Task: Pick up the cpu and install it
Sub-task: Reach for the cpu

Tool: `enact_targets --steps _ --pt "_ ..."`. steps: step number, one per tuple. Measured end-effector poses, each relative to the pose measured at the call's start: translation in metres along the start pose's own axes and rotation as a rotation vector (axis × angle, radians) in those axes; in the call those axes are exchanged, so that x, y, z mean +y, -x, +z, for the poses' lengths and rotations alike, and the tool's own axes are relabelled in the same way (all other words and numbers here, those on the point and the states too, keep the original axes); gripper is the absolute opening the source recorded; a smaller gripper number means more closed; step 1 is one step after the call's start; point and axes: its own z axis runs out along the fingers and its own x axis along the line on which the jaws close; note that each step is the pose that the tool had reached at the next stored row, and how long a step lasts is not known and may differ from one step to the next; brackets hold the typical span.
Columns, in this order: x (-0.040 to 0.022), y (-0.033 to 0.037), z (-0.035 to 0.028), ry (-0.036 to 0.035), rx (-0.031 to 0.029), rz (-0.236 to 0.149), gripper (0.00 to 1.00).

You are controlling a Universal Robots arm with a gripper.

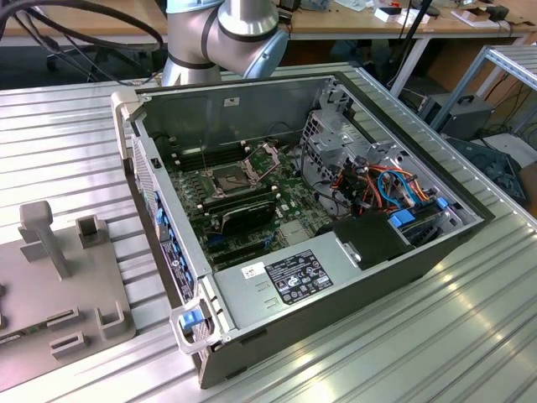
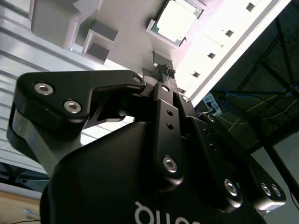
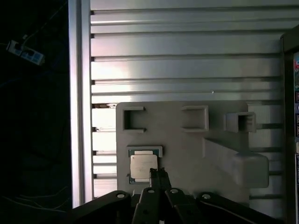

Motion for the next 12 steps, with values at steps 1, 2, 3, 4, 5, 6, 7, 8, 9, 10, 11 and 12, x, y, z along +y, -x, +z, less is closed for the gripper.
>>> enact_targets --steps 1,2,3,4,5,6,7,8,9,10,11,12 --pt "-0.0013 -0.0005 0.0005 0.0000 0.0001 0.000 0.11" --pt "-0.0043 -0.0016 0.0015 0.0000 0.0002 0.000 0.11" --pt "-0.0059 -0.0022 0.0022 0.0000 0.0003 0.000 0.11" --pt "-0.0073 -0.0028 0.0028 0.0000 0.0004 0.000 0.11" --pt "-0.0089 -0.0034 0.0037 0.0000 0.0005 0.000 0.11" --pt "-0.0103 -0.0038 0.0044 -0.0001 0.0008 0.000 0.11" --pt "-0.0120 -0.0045 0.0056 0.0000 0.0009 0.000 0.11" --pt "-0.0131 -0.0050 0.0065 0.0000 0.0011 0.000 0.11" --pt "-0.0145 -0.0065 0.0094 0.0001 0.0020 0.000 0.11" --pt "-0.0150 -0.0076 0.0110 0.0000 0.0027 0.000 0.11" --pt "-0.0153 -0.0086 0.0122 -0.0001 0.0036 0.000 0.11" --pt "-0.0157 -0.0101 0.0143 -0.0001 0.0046 0.000 0.11"
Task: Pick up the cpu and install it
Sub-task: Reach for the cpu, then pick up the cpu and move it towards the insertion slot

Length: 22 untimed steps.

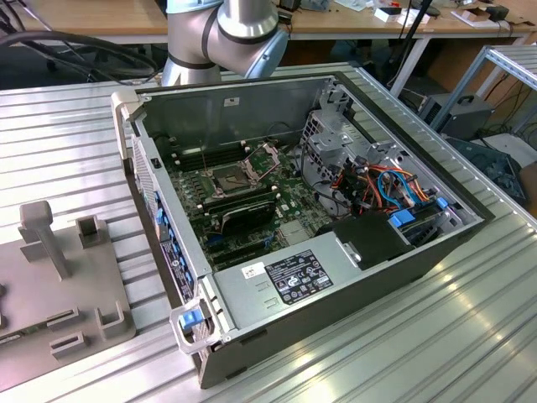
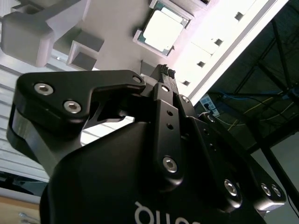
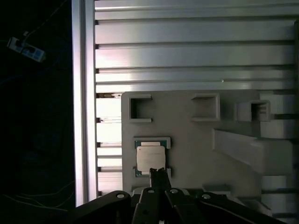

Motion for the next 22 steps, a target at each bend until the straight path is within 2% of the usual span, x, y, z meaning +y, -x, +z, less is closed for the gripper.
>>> enact_targets --steps 4,10,22 --pt "-0.0013 -0.0035 0.0052 0.0000 0.0034 0.000 0.11" --pt "-0.0026 -0.0042 0.0111 -0.0004 0.0130 0.000 0.11" --pt "-0.0028 -0.0044 0.0172 -0.0004 0.0131 -0.002 0.11"
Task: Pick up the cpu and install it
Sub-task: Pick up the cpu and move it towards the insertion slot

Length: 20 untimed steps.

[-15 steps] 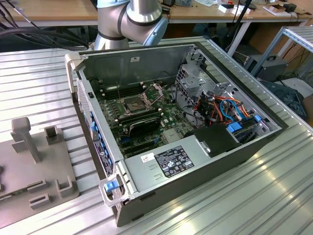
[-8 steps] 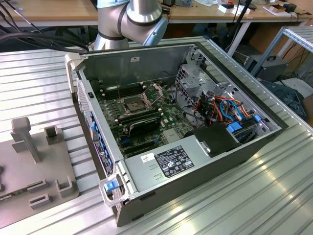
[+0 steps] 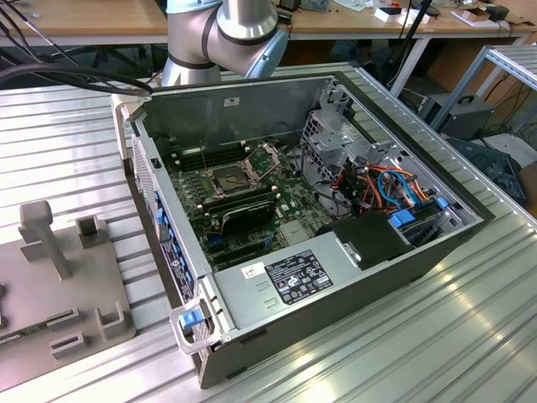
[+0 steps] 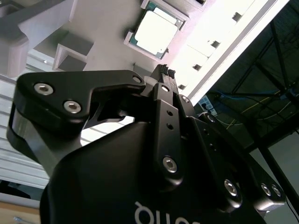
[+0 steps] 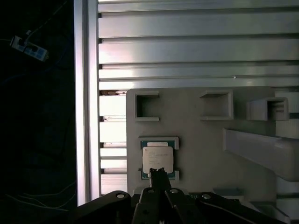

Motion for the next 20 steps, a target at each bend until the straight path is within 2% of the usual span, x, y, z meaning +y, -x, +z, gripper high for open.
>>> enact_targets --steps 11,12,14,18,20 --pt "0.0000 0.0000 0.0004 0.0000 0.0000 0.000 0.11" --pt "0.0000 0.0000 0.0004 0.0000 0.0000 0.000 0.17" --pt "0.0000 0.0000 0.0005 0.0000 0.0000 0.000 0.17" --pt "0.0000 0.0000 0.0006 0.0000 0.0000 0.000 0.42" --pt "0.0000 0.0000 0.0006 0.0000 0.0000 0.000 0.42"
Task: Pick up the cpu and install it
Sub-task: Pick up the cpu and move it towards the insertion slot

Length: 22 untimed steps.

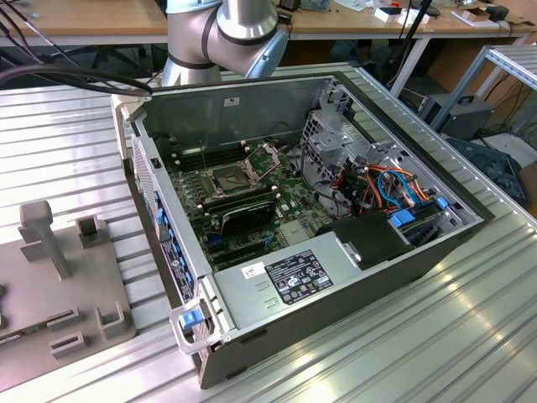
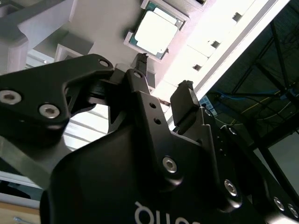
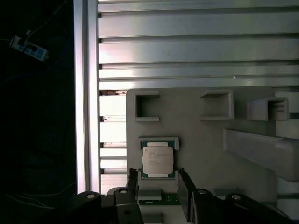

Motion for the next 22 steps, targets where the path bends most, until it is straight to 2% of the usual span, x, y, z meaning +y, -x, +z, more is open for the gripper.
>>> enact_targets --steps 1,15,22 --pt "0.0000 0.0000 0.0000 0.0000 0.0000 0.000 0.48" --pt "0.0000 0.0000 0.0013 0.0000 -0.0001 0.000 0.48" --pt "-0.0002 0.0002 0.0062 0.0000 -0.0001 0.000 0.48"
